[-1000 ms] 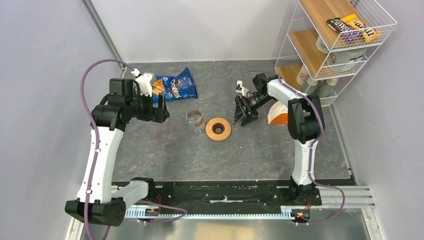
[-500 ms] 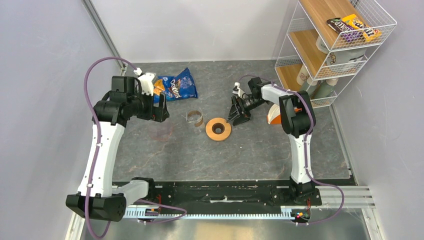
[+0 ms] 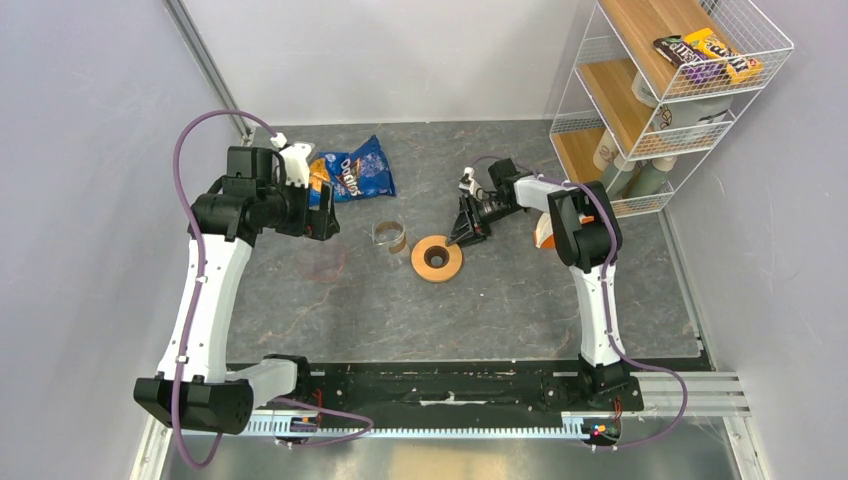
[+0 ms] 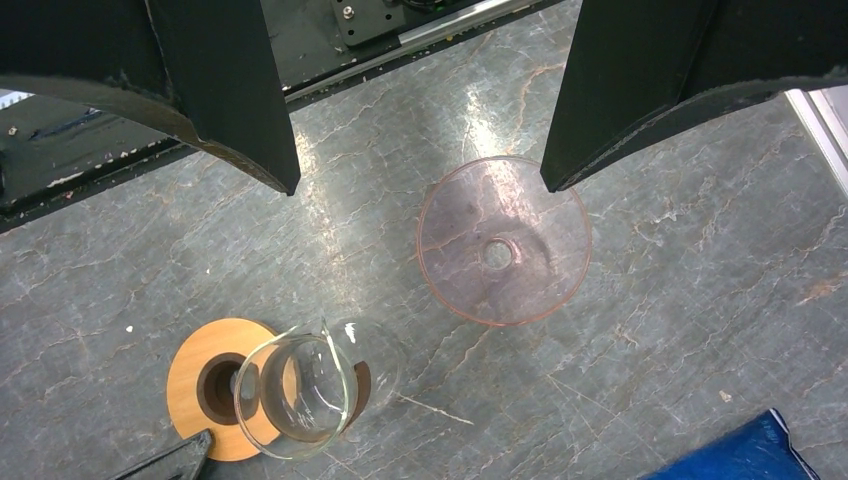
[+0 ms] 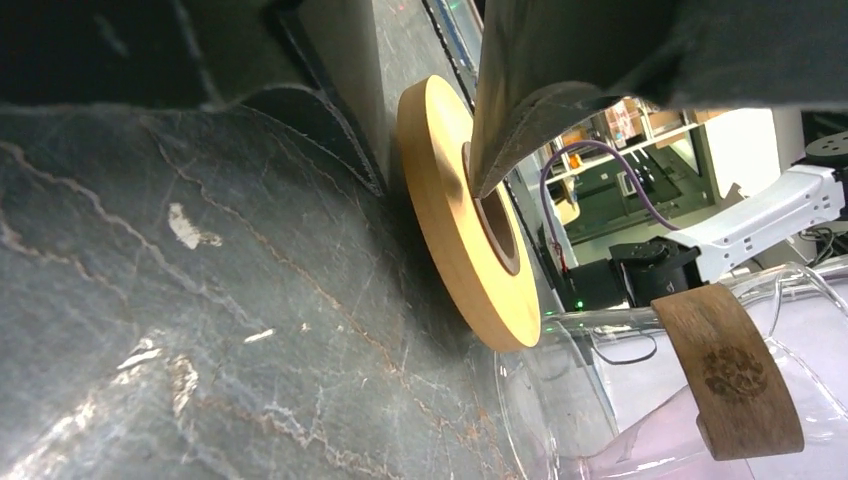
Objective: Place the coffee filter in the dripper
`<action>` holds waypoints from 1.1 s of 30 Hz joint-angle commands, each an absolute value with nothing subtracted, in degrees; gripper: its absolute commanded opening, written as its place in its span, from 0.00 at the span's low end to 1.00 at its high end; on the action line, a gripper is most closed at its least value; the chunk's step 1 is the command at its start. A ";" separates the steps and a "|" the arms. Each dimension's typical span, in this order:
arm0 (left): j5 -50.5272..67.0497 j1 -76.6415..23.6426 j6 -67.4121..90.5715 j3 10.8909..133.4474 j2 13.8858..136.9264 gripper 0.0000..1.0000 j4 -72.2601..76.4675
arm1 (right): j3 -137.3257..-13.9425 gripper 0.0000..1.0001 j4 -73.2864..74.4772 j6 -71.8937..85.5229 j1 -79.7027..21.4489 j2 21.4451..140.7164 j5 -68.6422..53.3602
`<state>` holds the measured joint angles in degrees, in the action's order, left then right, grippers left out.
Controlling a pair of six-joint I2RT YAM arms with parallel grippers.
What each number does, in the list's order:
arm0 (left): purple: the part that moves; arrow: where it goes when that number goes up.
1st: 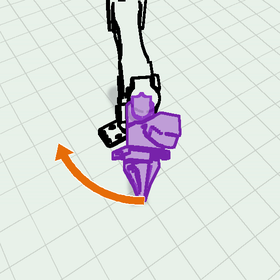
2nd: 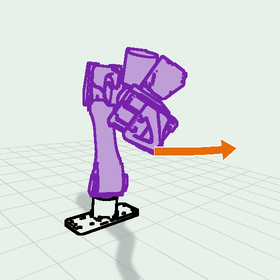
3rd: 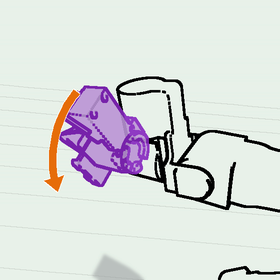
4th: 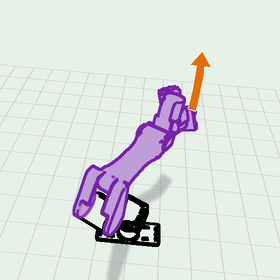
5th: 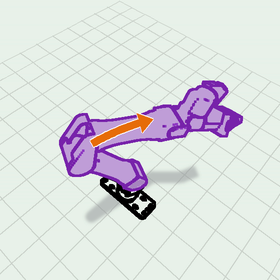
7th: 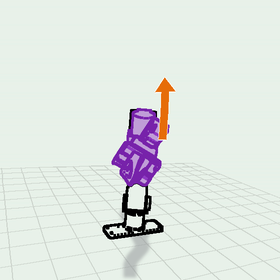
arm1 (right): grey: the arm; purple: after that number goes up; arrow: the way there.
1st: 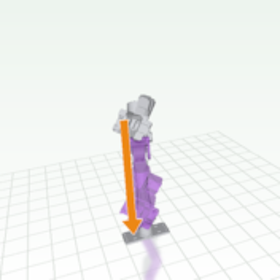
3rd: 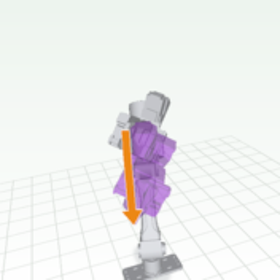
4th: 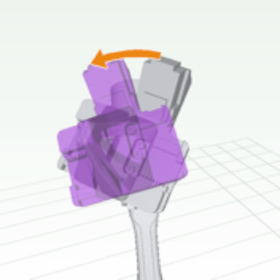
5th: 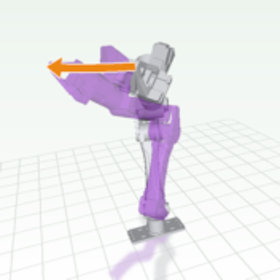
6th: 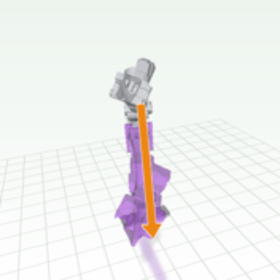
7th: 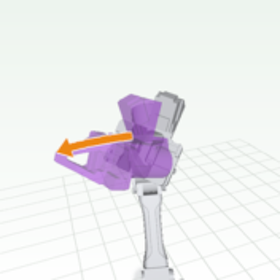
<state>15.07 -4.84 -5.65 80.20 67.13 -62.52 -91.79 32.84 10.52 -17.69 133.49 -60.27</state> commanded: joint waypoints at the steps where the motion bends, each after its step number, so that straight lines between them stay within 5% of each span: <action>1: 14.31 -4.66 -6.58 81.85 66.98 1.00 -61.85 | -90.64 0.38 29.05 12.36 -18.11 133.91 -62.96; 8: 13.28 -4.66 -6.04 81.07 66.48 1.00 -61.69 | -87.54 0.00 29.91 12.99 -17.51 127.57 -66.38; 17: 12.63 -4.59 -5.03 79.23 64.49 1.00 -59.68 | -83.71 0.00 34.29 15.27 -15.69 110.66 -69.91; 23: 23.17 -4.58 -3.28 78.88 62.82 1.00 -57.59 | -87.36 0.00 33.06 21.12 -15.53 102.38 -73.70; 33: 46.86 -4.57 12.94 72.18 60.92 0.94 -45.57 | -86.67 0.00 -10.12 55.31 -20.67 104.07 -74.12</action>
<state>32.58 -4.84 1.89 76.51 61.65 -54.57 -85.45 12.69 38.48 -18.09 102.19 -72.14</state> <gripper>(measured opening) 0.963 0.043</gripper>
